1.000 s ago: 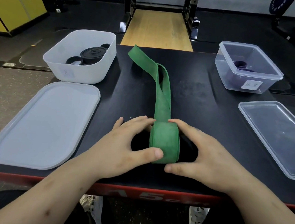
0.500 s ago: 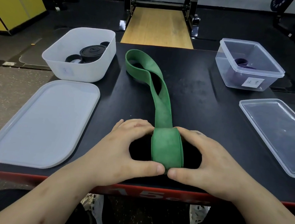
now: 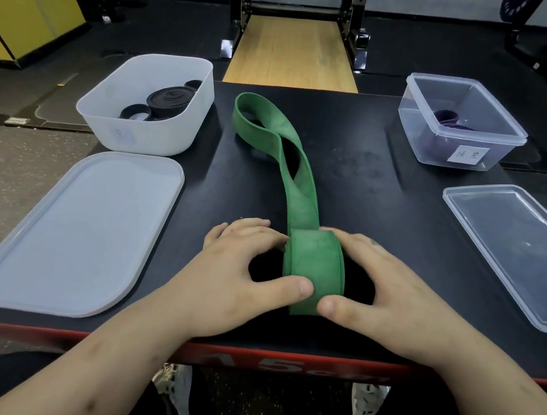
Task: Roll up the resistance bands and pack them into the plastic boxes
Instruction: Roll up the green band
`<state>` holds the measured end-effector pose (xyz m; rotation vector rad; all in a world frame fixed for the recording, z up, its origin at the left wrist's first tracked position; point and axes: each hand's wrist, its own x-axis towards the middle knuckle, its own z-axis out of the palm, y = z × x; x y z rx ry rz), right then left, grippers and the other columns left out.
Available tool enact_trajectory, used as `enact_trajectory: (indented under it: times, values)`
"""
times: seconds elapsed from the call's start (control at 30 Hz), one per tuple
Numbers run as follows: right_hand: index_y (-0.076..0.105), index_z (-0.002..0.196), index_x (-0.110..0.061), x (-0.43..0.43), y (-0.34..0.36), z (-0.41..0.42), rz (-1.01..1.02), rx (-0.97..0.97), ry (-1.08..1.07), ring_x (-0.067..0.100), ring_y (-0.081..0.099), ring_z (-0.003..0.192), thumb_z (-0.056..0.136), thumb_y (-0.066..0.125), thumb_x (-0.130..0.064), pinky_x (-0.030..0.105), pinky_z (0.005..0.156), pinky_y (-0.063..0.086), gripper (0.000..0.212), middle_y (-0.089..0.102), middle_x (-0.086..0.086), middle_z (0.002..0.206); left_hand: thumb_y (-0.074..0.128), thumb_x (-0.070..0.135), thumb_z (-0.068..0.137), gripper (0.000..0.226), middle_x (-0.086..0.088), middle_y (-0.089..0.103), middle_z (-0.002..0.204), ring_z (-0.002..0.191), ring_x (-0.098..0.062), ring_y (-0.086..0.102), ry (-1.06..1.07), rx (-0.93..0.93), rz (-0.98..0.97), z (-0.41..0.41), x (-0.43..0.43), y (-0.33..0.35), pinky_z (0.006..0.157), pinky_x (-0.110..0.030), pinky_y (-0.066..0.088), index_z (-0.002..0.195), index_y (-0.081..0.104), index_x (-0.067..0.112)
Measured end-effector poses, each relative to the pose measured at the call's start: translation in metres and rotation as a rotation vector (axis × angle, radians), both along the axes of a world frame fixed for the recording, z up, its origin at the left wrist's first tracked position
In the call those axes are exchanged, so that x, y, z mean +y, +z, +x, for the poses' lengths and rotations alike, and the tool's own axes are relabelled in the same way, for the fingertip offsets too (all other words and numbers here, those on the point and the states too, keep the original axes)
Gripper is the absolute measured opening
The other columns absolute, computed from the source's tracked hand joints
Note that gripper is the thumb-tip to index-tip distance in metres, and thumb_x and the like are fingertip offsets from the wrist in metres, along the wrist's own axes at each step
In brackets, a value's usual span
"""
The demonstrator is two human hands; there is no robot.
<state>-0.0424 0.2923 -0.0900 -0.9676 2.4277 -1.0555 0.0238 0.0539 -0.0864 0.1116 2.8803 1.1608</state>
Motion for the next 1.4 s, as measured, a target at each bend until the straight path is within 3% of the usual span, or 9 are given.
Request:
enact_trajectory:
  times: [0.13, 0.33, 0.43, 0.53, 0.63, 0.73, 0.97, 1.2, 1.4]
  values:
    - [0.029, 0.155, -0.050, 0.001, 0.001, -0.005, 0.026, 0.006, 0.022, -0.011, 0.034, 0.140, 0.066, 0.072, -0.075, 0.018, 0.111, 0.033, 0.102, 0.043, -0.034, 0.143, 0.041, 0.084, 0.068, 0.067, 0.050, 0.047, 0.115, 0.138, 0.018, 0.022, 0.012, -0.002, -0.009, -0.006, 0.000, 0.000, 0.123, -0.039, 0.013, 0.118, 0.067, 0.046]
    - [0.050, 0.143, -0.044, -0.007, -0.002, -0.013, -0.031, 0.046, -0.019, -0.006, 0.044, 0.134, 0.074, 0.066, -0.073, 0.019, 0.107, 0.037, 0.077, 0.052, -0.030, 0.134, 0.026, 0.085, 0.076, 0.078, 0.029, 0.059, 0.116, 0.133, 0.016, 0.030, 0.040, 0.031, -0.012, -0.012, 0.004, -0.004, 0.122, -0.042, 0.013, 0.112, 0.071, 0.033]
    - [0.059, 0.134, -0.042, -0.011, -0.005, -0.016, -0.053, 0.051, -0.054, -0.004, 0.050, 0.127, 0.074, 0.063, -0.073, 0.018, 0.102, 0.039, 0.068, 0.057, -0.026, 0.125, 0.028, 0.080, 0.088, 0.063, 0.021, 0.065, 0.122, 0.136, 0.000, 0.042, 0.038, 0.035, 0.077, -0.013, 0.001, -0.011, 0.121, -0.049, 0.018, 0.135, 0.054, 0.045]
    - [0.063, 0.130, -0.041, -0.012, -0.005, -0.018, -0.057, 0.053, -0.075, -0.004, 0.052, 0.123, 0.072, 0.062, -0.075, 0.020, 0.100, 0.041, 0.067, 0.059, -0.025, 0.121, 0.053, 0.078, 0.087, 0.074, 0.015, 0.062, 0.135, 0.140, -0.016, 0.046, -0.037, 0.007, 0.156, -0.013, -0.009, -0.016, 0.119, -0.054, 0.027, 0.152, 0.033, 0.049]
    - [0.063, 0.121, -0.050, -0.014, -0.003, -0.017, -0.068, 0.042, -0.071, -0.003, 0.054, 0.121, 0.072, 0.063, -0.074, 0.023, 0.099, 0.042, 0.055, 0.061, -0.024, 0.118, 0.075, 0.072, 0.075, 0.087, 0.020, 0.059, 0.137, 0.140, -0.009, 0.043, -0.074, 0.018, 0.076, -0.008, -0.010, -0.008, 0.121, -0.055, 0.024, 0.150, 0.035, 0.050]
    - [0.066, 0.116, -0.051, -0.014, -0.001, -0.011, -0.077, 0.029, -0.074, -0.001, 0.055, 0.119, 0.071, 0.064, -0.075, 0.027, 0.102, 0.044, 0.051, 0.063, -0.021, 0.115, 0.083, 0.059, 0.074, 0.075, 0.026, 0.062, 0.128, 0.131, 0.008, 0.044, -0.042, 0.063, 0.083, 0.004, -0.005, 0.003, 0.121, -0.052, 0.022, 0.139, 0.045, 0.055]
    - [0.072, 0.120, -0.043, -0.003, 0.003, 0.015, -0.010, -0.037, -0.043, 0.001, 0.058, 0.118, 0.070, 0.063, -0.083, 0.038, 0.105, 0.047, 0.065, 0.065, -0.018, 0.115, 0.074, 0.070, 0.071, 0.070, 0.028, 0.064, 0.126, 0.131, 0.009, 0.047, -0.026, 0.017, 0.100, 0.035, 0.006, 0.005, 0.126, -0.051, 0.010, 0.135, 0.050, 0.054]
    - [0.065, 0.129, -0.043, 0.006, 0.008, 0.030, 0.131, -0.048, 0.013, -0.004, 0.050, 0.123, 0.058, 0.045, -0.104, 0.034, 0.108, 0.044, 0.096, 0.055, -0.025, 0.124, 0.067, 0.075, 0.067, 0.082, 0.028, 0.055, 0.137, 0.141, 0.009, 0.033, 0.016, 0.004, 0.113, 0.053, 0.013, -0.006, 0.127, -0.045, 0.001, 0.142, 0.048, 0.047]
    - [0.072, 0.093, -0.042, -0.021, 0.035, -0.013, 0.066, -0.034, -0.185, 0.005, 0.071, 0.089, 0.079, 0.041, -0.091, 0.039, 0.096, 0.055, 0.059, 0.075, -0.012, 0.094, 0.066, 0.080, 0.065, 0.090, 0.027, 0.050, 0.145, 0.144, 0.008, 0.029, 0.018, -0.034, 0.114, 0.043, 0.012, -0.008, 0.127, -0.044, -0.002, 0.145, 0.047, 0.043]
